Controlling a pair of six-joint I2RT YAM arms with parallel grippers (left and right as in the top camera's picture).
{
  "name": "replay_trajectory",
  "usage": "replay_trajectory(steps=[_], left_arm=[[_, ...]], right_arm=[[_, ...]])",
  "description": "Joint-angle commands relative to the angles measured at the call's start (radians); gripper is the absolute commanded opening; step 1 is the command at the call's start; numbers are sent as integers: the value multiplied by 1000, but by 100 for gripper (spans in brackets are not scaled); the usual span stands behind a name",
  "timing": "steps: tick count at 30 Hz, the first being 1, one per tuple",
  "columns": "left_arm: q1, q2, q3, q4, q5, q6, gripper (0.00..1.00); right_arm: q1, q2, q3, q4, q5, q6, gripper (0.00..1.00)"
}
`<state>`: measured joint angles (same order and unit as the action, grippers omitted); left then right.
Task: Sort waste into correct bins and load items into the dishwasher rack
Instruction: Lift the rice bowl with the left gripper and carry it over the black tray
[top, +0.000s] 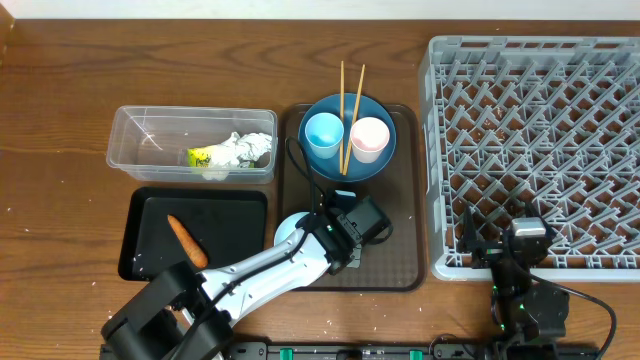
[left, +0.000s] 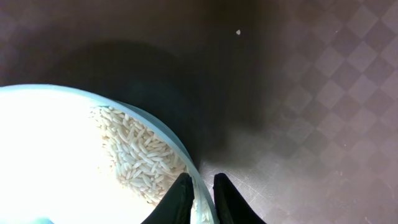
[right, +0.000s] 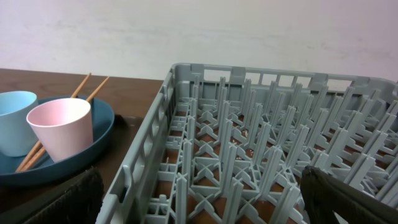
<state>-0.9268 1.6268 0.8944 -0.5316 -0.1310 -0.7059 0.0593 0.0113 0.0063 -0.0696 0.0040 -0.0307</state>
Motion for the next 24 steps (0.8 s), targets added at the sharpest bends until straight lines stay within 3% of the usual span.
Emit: replay_trajectory(steps=[1, 3, 24], left_arm=[[-4, -19, -4, -9, -11, 5, 10], [-4, -19, -4, -18, -11, 5, 6], [-4, -80, -4, -62, 26, 28, 6]], right_arm=[[-6, -4, -1, -3, 7, -1, 99], [-6, -3, -1, -3, 7, -1, 99], [-6, -4, -1, -3, 7, -1, 99]])
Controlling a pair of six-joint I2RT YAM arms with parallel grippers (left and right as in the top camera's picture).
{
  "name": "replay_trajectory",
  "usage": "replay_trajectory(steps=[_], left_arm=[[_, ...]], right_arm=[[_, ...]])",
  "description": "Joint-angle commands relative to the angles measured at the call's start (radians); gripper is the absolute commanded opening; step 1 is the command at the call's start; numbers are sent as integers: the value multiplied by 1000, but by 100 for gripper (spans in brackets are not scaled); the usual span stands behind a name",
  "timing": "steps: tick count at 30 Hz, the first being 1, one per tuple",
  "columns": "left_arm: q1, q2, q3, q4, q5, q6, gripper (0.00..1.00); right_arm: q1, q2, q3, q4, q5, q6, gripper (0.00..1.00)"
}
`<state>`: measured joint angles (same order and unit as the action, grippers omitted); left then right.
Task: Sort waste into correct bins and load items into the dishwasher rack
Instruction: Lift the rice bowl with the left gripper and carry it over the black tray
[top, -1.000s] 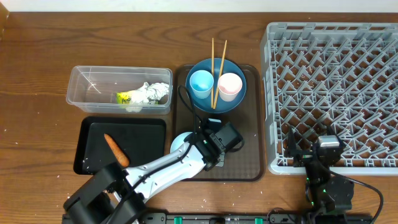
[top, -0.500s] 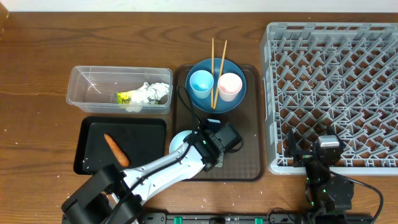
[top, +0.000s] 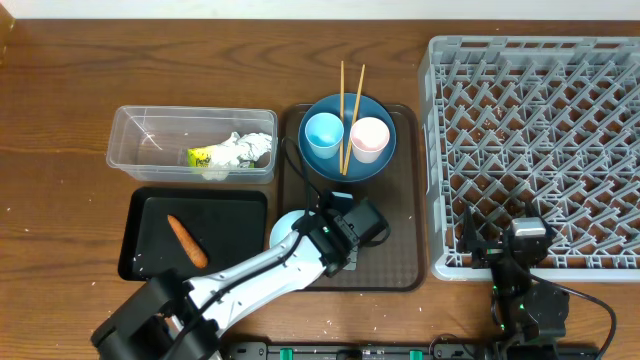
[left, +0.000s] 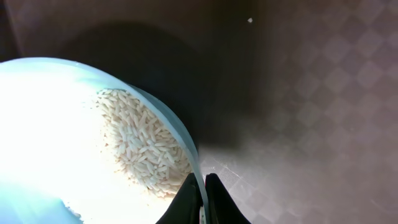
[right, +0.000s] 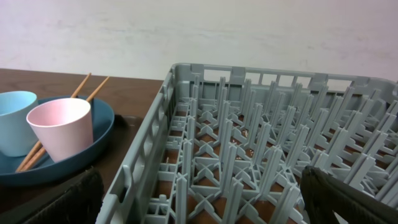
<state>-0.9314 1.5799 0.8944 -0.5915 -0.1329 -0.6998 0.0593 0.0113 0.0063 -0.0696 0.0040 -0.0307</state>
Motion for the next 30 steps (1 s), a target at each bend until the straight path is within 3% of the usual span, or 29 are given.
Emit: replay_trajectory(steps=[1, 16, 22, 30], left_arm=[[0, -48, -4, -2, 41, 35, 6], [33, -312, -4, -77, 47, 98, 7], [147, -420, -4, -165, 68, 146, 6], [429, -489, -4, -179, 356, 318, 6]], right_arm=[[-6, -4, -1, -3, 7, -1, 99], [-6, -4, -1, -3, 7, -1, 99], [-6, -4, -1, -3, 7, -1, 99], [-6, -4, -1, -3, 7, -1, 99]])
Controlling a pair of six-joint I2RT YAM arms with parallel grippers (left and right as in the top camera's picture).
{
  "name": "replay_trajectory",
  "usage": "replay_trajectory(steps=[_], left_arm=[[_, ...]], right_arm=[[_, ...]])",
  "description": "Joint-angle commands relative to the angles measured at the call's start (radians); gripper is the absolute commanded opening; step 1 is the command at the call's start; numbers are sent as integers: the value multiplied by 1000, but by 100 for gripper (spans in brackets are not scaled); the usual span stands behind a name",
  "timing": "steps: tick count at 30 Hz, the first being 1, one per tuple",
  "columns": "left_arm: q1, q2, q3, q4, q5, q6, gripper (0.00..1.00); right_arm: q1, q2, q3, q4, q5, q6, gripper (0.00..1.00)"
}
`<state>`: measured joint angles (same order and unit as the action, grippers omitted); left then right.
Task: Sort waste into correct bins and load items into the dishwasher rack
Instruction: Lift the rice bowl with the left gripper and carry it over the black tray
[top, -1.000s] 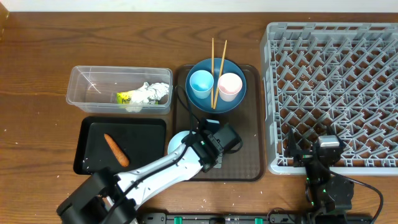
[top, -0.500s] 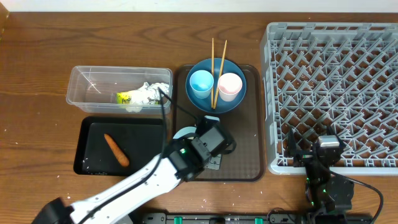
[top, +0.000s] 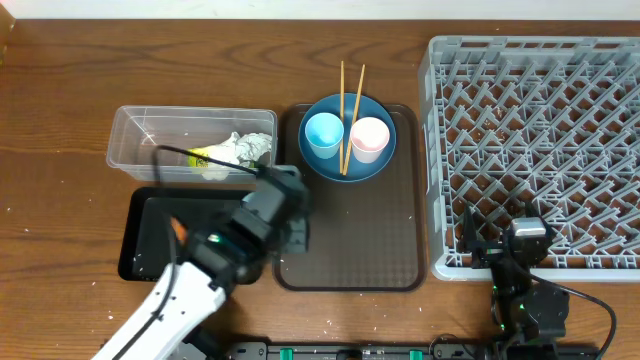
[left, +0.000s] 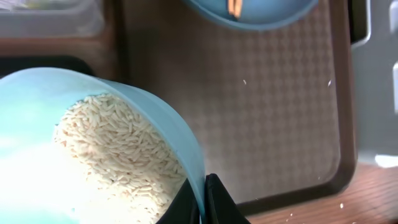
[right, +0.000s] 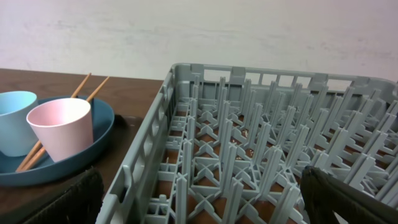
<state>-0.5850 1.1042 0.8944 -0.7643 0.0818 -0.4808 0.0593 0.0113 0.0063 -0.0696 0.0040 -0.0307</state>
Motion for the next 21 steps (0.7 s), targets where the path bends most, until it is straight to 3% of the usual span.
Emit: replay_trajectory(steps=[1, 13, 21], left_arm=[[133, -13, -4, -6, 197, 127, 6], [576, -13, -4, -45, 749, 367, 6], [746, -12, -6, -152, 801, 505, 6]], right_arm=[[-6, -4, -1, -3, 7, -1, 99], [-6, -4, -1, -3, 7, -1, 99], [-6, -4, -1, -3, 7, -1, 99]])
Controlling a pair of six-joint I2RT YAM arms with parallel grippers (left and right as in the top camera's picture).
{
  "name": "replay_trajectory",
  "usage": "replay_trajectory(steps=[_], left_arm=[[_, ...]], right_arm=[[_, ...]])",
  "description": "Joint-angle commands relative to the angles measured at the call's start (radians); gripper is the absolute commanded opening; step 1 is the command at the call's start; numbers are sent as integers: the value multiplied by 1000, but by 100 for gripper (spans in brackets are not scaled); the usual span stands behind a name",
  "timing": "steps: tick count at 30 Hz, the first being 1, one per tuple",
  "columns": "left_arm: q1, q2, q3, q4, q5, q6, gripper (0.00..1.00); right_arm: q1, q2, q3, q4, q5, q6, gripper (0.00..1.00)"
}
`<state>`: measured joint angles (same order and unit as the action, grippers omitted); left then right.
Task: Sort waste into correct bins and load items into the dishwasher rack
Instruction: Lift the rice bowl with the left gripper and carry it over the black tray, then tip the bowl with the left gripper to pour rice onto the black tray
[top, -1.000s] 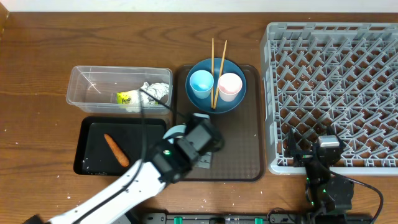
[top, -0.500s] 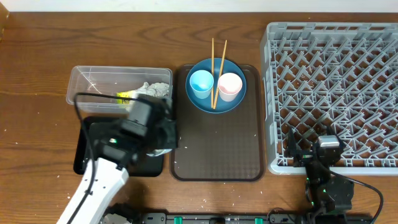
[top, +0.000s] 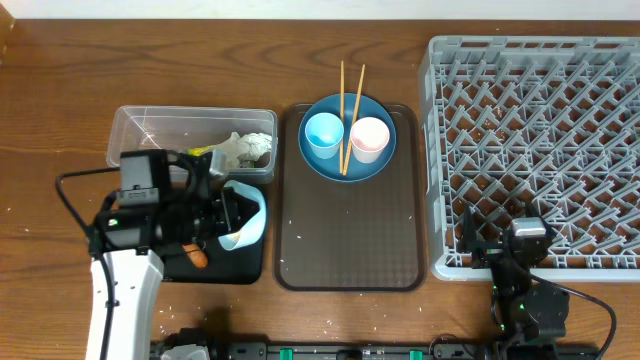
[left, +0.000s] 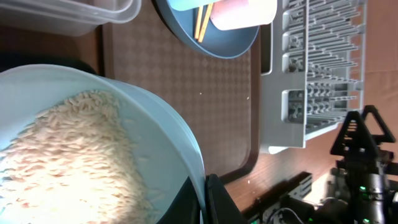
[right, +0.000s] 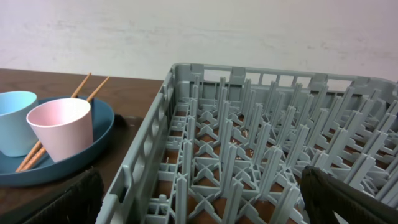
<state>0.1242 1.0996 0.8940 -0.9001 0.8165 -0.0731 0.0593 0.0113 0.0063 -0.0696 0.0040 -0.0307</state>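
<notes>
My left gripper (top: 224, 213) is shut on the rim of a light blue bowl (top: 248, 218), held tilted on its side above the black tray (top: 150, 205). In the left wrist view, white rice (left: 68, 149) fills the bowl (left: 155, 130), and the dark fingertips (left: 214, 200) pinch its rim. An orange carrot (top: 197, 258) pokes out beneath the arm on the black tray. My right gripper (right: 205, 208) stands open at the front edge of the grey dishwasher rack (top: 540, 110), holding nothing.
A clear bin (top: 150, 130) holding crumpled waste sits behind the black tray. The brown serving tray (top: 350, 230) carries a blue plate (top: 385, 155) with a blue cup (top: 323, 131), a pink cup (top: 369, 135) and chopsticks (top: 347, 100).
My left arm has swung left with the bowl, from the brown tray's left edge to above the black tray. The bowl is now tipped on its side. The right arm is unchanged.
First my left fingers straddled the rim of the rice bowl on the brown tray with a small gap. Then they were shut on the rim. After that the bowl was raised at the tray's left edge, and now it hangs tilted over the black tray.
</notes>
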Motion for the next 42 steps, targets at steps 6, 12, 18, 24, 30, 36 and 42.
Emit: replay_trajectory(steps=[6, 12, 18, 24, 30, 36, 42], left_arm=[[110, 8, -7, -58, 99, 179, 6], [169, 43, -7, -71, 225, 259, 6], [222, 91, -7, -92, 273, 311, 6], [282, 146, -7, -144, 343, 410, 6], [339, 196, -7, -198, 355, 492, 6], [394, 235, -7, -224, 354, 546, 6], [454, 269, -18, -225, 417, 602, 6]], right_arm=[[-6, -4, -1, -3, 7, -1, 99], [-6, -4, -1, -3, 7, -1, 99], [-6, -4, -1, -3, 7, -1, 99], [-6, -4, -1, -3, 7, -1, 99], [-6, -4, -1, -3, 7, -1, 99], [-6, -4, -1, -3, 7, -1, 99], [-6, -4, -1, -3, 7, -1, 99]])
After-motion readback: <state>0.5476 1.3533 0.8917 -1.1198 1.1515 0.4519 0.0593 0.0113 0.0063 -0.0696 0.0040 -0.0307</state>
